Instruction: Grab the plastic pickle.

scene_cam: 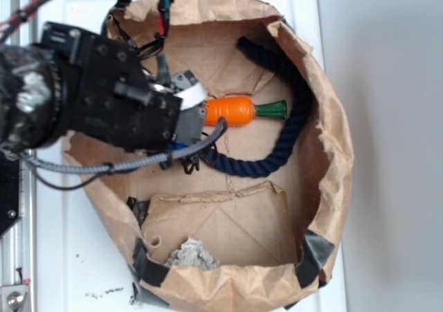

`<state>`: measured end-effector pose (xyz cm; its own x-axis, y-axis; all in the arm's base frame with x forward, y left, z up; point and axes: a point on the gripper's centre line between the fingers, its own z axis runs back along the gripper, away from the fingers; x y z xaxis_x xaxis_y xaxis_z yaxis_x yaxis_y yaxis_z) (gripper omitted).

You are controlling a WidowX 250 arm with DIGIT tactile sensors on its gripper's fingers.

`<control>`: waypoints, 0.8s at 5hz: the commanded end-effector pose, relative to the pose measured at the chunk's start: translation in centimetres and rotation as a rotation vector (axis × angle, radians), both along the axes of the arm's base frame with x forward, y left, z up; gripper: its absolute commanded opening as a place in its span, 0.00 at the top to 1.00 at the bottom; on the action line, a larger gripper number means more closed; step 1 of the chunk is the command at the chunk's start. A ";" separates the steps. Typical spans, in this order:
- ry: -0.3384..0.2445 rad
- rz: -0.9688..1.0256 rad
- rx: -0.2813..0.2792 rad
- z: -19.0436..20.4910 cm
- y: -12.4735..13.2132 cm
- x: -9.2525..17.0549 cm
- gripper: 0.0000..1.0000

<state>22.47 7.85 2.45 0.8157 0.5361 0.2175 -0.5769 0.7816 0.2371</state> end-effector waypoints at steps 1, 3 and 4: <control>-0.058 0.007 -0.027 4.0 0.3 -0.1 1.00; -0.089 0.021 -0.189 11.8 -1.2 0.5 1.00; -0.101 -0.025 -0.200 13.5 -2.0 0.9 1.00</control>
